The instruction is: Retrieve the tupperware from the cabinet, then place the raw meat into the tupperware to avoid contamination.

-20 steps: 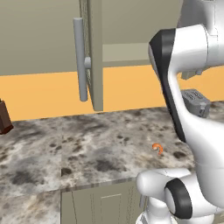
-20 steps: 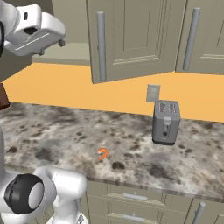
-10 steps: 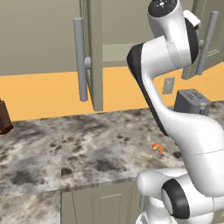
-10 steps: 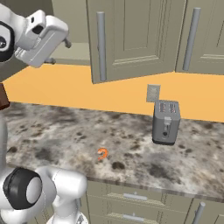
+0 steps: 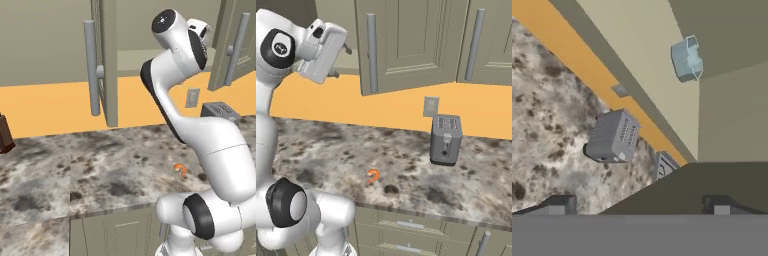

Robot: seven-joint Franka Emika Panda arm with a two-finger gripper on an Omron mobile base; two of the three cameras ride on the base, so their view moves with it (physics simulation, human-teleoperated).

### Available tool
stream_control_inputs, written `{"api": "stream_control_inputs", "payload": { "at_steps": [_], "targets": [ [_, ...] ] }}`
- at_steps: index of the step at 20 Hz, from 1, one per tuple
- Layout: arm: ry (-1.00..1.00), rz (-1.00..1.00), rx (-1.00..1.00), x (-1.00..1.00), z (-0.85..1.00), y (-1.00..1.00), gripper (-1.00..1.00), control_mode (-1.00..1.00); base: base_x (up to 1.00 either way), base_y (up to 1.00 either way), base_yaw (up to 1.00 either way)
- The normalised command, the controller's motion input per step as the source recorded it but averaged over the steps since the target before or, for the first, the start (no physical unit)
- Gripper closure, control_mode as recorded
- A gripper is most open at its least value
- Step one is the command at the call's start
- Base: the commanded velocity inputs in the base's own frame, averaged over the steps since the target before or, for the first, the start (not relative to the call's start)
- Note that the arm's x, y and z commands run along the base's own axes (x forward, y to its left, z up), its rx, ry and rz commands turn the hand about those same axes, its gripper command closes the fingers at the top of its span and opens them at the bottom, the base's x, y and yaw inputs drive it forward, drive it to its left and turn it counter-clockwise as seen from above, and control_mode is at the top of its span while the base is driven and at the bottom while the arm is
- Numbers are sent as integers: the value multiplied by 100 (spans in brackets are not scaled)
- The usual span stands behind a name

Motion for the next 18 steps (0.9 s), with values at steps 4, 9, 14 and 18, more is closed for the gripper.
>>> {"api": "stream_control_inputs", "payload": {
  "at_steps": [4,9,14,18],
  "targets": [
    [34,0,-20,33,-7,-36,-100,-100,0,0,0],
    [25,-12,-8,-4,-12,-64,-100,-100,0,0,0],
    [3,-20,0,-29,-14,-68,-100,-100,0,0,0],
    [-1,-19,0,-39,-10,-61,-100,-100,0,0,0]
  ]
}}
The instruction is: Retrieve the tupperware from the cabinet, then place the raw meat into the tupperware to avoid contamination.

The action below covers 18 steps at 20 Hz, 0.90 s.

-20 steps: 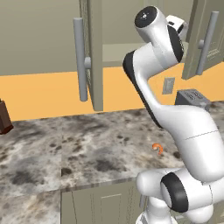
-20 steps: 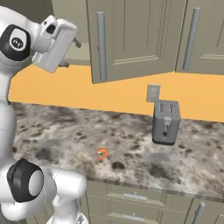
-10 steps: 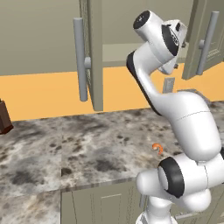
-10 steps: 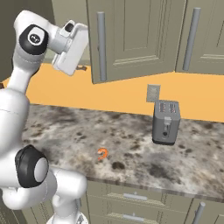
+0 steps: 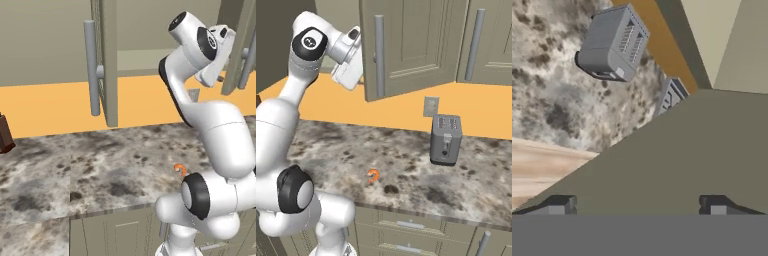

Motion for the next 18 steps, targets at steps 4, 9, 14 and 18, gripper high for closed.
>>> {"api": "stream_control_inputs", "payload": {
  "at_steps": [4,9,14,18],
  "targets": [
    [-6,-13,1,-43,-6,-68,-100,-100,0,0,0],
    [-7,-8,3,-42,0,-78,-100,-100,0,0,0],
    [-1,-12,4,-23,-7,-83,-100,-100,0,0,0],
    [0,-6,1,-2,-9,-66,-100,-100,0,0,0]
  ]
}}
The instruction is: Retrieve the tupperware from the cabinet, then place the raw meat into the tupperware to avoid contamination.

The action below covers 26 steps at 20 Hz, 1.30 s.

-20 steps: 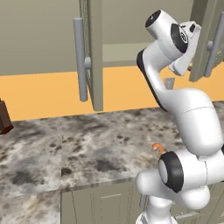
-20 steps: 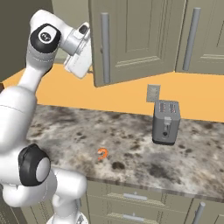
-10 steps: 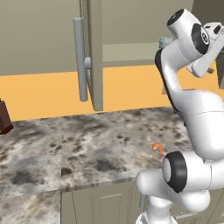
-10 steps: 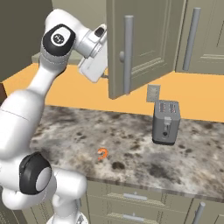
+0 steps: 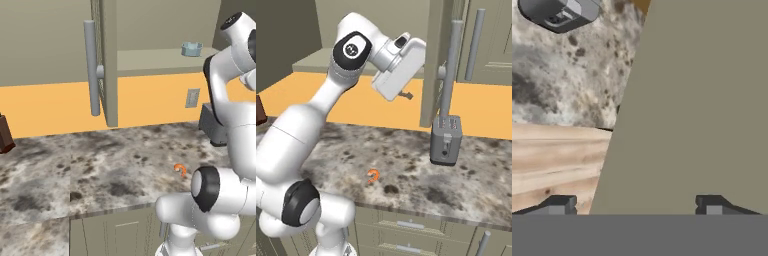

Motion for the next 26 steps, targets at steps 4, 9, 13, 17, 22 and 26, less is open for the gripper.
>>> {"api": "stream_control_inputs", "payload": {
  "at_steps": [4,9,13,17,22,26],
  "targets": [
    [0,-2,0,5,-7,-60,-100,-100,0,0,0],
    [-3,0,1,22,-5,-53,-100,-100,0,0,0],
    [0,0,1,29,-7,-56,-100,-100,0,0,0],
    [-1,-1,0,19,-10,-29,-100,-100,0,0,0],
    [-6,-12,3,4,-3,26,-100,-100,0,0,0],
    [-9,-3,7,3,0,72,-100,-100,0,0,0]
  ]
}}
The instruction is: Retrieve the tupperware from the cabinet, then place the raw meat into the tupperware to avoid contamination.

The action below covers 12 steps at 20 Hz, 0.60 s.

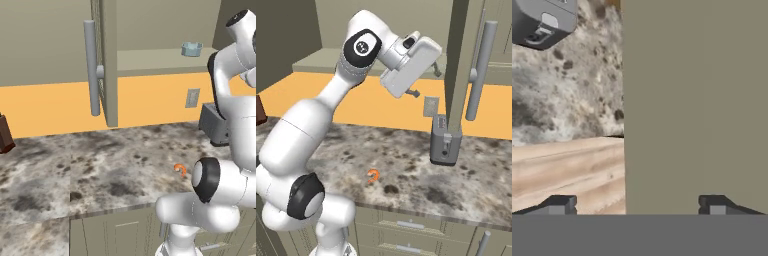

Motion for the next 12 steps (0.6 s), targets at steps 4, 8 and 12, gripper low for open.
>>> {"api": "stream_control_inputs", "payload": {
  "at_steps": [4,8,12],
  "targets": [
    [-4,9,3,23,6,85,-100,-100,0,0,0],
    [-3,14,2,34,10,71,-100,-100,0,0,0],
    [-3,13,4,45,19,50,-100,-100,0,0,0]
  ]
}}
